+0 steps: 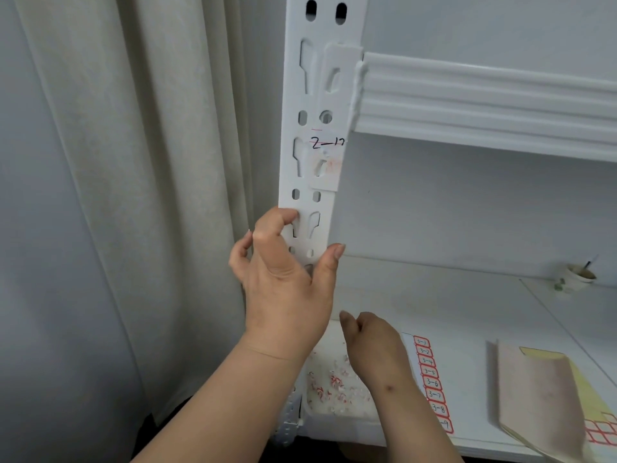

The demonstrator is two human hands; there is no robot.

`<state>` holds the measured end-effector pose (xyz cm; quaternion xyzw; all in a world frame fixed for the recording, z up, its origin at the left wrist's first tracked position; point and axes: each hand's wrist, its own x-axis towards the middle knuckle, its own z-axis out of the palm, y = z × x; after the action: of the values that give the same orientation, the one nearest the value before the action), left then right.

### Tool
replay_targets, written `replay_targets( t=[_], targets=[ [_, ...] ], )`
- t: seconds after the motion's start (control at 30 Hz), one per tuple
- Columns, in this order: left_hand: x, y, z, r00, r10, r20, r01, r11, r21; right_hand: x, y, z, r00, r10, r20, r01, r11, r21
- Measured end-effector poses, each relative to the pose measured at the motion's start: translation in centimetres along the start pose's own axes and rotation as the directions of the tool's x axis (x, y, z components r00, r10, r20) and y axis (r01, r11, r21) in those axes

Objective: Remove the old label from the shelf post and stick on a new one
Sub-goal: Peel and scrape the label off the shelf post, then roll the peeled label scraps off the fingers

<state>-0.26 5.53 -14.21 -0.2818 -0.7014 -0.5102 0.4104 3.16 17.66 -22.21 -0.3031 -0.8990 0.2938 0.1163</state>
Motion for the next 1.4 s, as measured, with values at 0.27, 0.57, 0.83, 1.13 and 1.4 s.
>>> replay_targets(
  t=[0.27, 0.57, 0.83, 1.13, 1.4],
  targets=[
    [0.1, -0.4, -0.2, 1.000, -0.004, 0.002, 0.004, 0.998, 0.060, -0.8, 0.1, -0.5, 0.998, -0.013, 0.070, 0.016, 0.998, -0.055],
    [0.0, -0.3, -0.7, 0.997, -0.068, 0.035, 0.067, 0.998, 0.020, -1.3, -2.7, -2.3, 0.988, -0.048, -0.147, 0.063, 0.993, 0.099],
    [1.5, 0.4, -2.2, 0.994, -0.101, 0.028, 0.103, 0.992, -0.075, -4.9, -11.9, -10.3, 0.633, -0.264, -0.728, 0.617, 0.740, 0.268],
    [7.5, 2.7, -4.0, 0.932, -0.284, 0.224, 0.355, 0.838, -0.414, -4.8, -15.8, -10.9, 0.441, -0.322, -0.838, 0.673, 0.736, 0.071],
    [8.3, 2.7, -3.5, 0.898, -0.321, 0.302, 0.431, 0.781, -0.451, -4.8, -16.3, -11.4, 0.466, -0.329, -0.821, 0.635, 0.771, 0.051]
  ],
)
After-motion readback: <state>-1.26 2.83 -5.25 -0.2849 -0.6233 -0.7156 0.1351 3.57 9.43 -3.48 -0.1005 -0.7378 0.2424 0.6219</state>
